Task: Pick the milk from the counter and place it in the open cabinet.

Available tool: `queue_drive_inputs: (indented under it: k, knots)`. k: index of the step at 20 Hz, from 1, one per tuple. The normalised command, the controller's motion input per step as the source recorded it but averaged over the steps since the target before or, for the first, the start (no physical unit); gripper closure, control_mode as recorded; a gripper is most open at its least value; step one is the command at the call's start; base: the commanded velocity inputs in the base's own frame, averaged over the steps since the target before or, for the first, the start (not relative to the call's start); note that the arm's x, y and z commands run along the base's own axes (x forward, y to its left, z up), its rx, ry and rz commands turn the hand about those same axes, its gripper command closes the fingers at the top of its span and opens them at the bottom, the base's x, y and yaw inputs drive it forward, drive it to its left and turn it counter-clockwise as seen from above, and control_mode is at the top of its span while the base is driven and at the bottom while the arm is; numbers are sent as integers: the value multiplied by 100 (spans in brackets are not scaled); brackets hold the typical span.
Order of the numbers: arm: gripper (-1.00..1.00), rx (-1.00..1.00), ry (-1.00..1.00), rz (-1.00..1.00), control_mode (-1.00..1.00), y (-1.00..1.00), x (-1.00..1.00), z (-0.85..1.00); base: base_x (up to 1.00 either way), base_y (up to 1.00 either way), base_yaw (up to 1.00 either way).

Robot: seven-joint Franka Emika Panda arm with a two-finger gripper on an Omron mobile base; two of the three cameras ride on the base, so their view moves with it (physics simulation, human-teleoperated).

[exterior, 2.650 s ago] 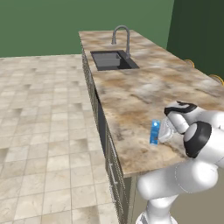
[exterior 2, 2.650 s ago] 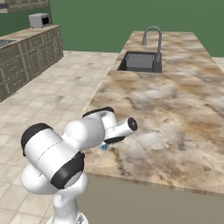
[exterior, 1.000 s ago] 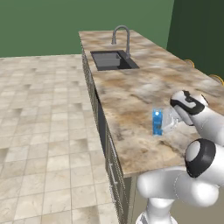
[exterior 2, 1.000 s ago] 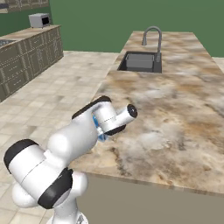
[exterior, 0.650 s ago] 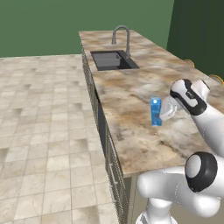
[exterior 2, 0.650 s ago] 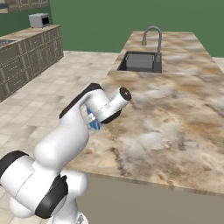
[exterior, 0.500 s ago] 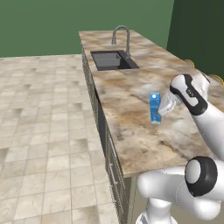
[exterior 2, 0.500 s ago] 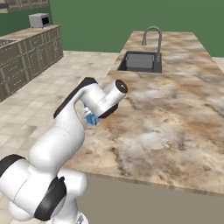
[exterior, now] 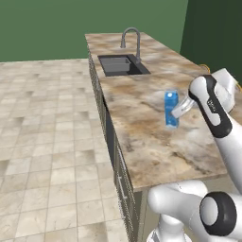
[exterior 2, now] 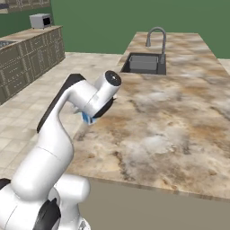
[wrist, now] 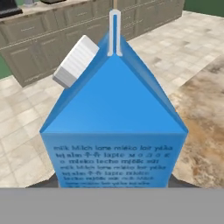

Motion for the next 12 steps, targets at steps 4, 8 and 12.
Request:
queue_drive_inputs:
  k: [4,8,12]
  knots:
    - [100,0,-6,-12,-100,0,-42,49,0,0,0]
    - [100,0,-4,-9,-100,0,-41,48,0,0,0]
    - [100,0,-3,-6,-100,0,-35,46,0,0,0]
